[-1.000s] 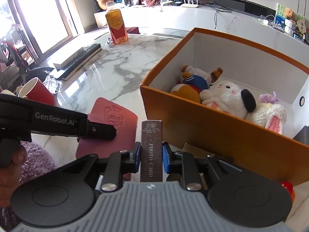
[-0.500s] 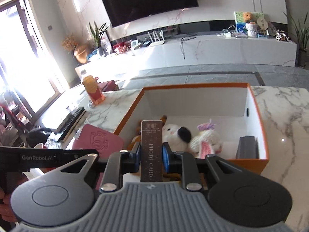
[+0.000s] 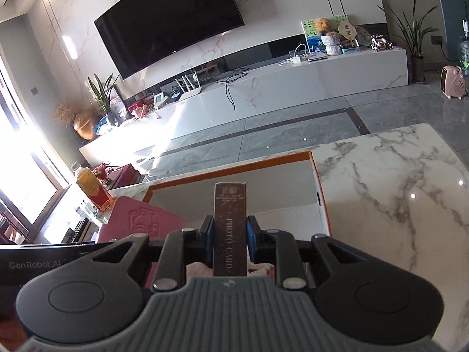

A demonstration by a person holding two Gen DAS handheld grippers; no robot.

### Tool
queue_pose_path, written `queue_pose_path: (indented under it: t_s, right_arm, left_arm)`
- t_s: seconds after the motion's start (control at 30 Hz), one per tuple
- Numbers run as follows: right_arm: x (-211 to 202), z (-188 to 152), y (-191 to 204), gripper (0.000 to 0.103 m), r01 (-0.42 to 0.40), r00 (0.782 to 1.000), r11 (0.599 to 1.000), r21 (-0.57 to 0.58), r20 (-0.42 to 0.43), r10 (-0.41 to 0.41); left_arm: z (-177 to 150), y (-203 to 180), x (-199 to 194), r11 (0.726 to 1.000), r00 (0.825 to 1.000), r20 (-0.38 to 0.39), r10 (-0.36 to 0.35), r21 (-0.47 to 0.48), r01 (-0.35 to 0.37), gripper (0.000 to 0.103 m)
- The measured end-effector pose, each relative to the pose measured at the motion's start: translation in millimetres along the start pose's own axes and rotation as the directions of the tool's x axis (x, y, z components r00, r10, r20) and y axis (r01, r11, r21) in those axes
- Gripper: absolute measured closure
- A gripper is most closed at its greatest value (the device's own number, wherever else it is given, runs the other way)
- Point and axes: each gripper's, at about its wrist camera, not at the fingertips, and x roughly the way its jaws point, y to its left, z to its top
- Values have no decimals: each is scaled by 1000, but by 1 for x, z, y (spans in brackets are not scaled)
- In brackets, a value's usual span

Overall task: Organize objects
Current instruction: 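Carry the card holder with the left gripper and photo card box with the right into the orange box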

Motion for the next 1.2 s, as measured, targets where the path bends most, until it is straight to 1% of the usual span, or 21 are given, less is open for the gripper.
queue_pose_path:
  t_s: [0.23,0.33,0.47,0.63,0.73,0.8,0.97,1.1,1.17,1.2]
  right_arm:
    - [36,-11,-13,79,-4,997,999,47,-79,7]
    - [48,-15,-20,79,2,994,998,64,-109,5]
    - [56,-17,-33,79,29,992,995,96,-125,-17]
    - [60,-16,-37,79,51,991,994,93,-132,-38]
    - [55,-15,-32,79,115,987,992,43,-119,-109]
    - [47,-12,-33,79,118,989,993,29,-94,-115]
    - [48,-7,-39,79,164,980,986,4,-116,-162]
    - [47,-7,-48,79,146,982,989,37,-128,-140]
    - [47,-6,-53,79,138,982,989,54,-133,-130]
    - [48,-6,-54,79,137,982,989,63,-137,-127]
  left_arm:
    - [9,-2,23,1000,1000,-17,17,6,-17,72]
    - [10,-1,32,1000,999,-37,12,11,-12,72]
    - [10,2,46,1000,997,-75,11,3,-11,72]
    - [4,0,62,1000,993,-119,-14,-5,14,72]
    - [4,-2,62,999,992,-121,-44,-7,43,72]
    - [5,-5,59,998,992,-110,-59,-1,59,72]
    - [8,-11,69,995,985,-136,-103,-13,102,72]
    - [4,-16,81,994,981,-163,-109,-11,109,72]
    - [3,-19,86,996,983,-164,-80,13,84,72]
    - [3,-20,89,996,982,-171,-79,17,84,73]
